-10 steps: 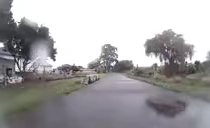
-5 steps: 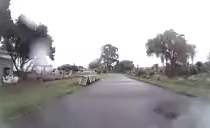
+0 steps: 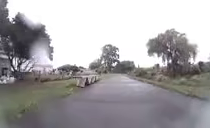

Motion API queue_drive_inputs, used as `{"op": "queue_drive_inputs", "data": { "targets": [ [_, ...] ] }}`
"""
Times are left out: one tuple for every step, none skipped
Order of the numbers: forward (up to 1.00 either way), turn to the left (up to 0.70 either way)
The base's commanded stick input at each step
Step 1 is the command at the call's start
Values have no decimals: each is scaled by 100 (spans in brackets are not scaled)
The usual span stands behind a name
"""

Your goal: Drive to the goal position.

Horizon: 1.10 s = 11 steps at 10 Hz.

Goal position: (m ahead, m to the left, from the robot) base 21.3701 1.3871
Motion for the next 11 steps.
{"op": "queue_drive_inputs", "data": {
  "targets": [
    [85, -14],
    [85, 0],
    [85, 0],
    [85, 0],
    [85, 0],
    [85, 0],
    [85, 0],
    [85, 0],
    [85, 0],
    [85, 0],
    [85, 0]
  ]
}}
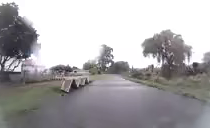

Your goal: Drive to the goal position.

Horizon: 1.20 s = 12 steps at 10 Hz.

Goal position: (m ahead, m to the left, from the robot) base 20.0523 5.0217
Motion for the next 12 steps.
{"op": "queue_drive_inputs", "data": {
  "targets": [
    [85, 0],
    [85, -8],
    [85, -18],
    [85, -28],
    [85, -34],
    [85, -34],
    [85, -19],
    [85, 0],
    [85, 0],
    [85, 0],
    [85, 0],
    [85, 0]
  ]
}}
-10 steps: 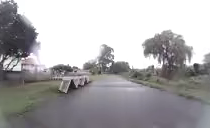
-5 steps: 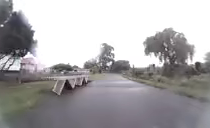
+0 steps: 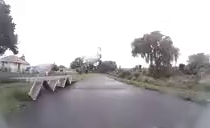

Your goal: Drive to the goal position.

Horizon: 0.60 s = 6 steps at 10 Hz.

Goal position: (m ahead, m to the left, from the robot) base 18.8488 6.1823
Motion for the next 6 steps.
{"op": "queue_drive_inputs", "data": {
  "targets": [
    [85, 0],
    [85, 0],
    [85, 0],
    [85, 0],
    [85, 0],
    [85, 0]
  ]
}}
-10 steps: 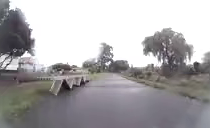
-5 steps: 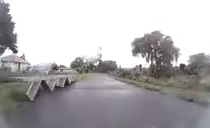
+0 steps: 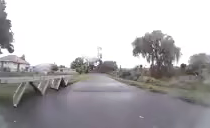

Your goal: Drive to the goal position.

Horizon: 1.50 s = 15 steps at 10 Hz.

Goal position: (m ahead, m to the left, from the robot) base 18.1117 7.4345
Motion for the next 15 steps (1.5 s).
{"op": "queue_drive_inputs", "data": {
  "targets": [
    [85, -4],
    [85, -16],
    [85, -34],
    [85, -34],
    [85, -34],
    [85, -30],
    [85, -22],
    [85, -15],
    [85, -7],
    [85, 0],
    [85, 0],
    [85, 0],
    [85, 0],
    [85, 0],
    [85, 0]
  ]
}}
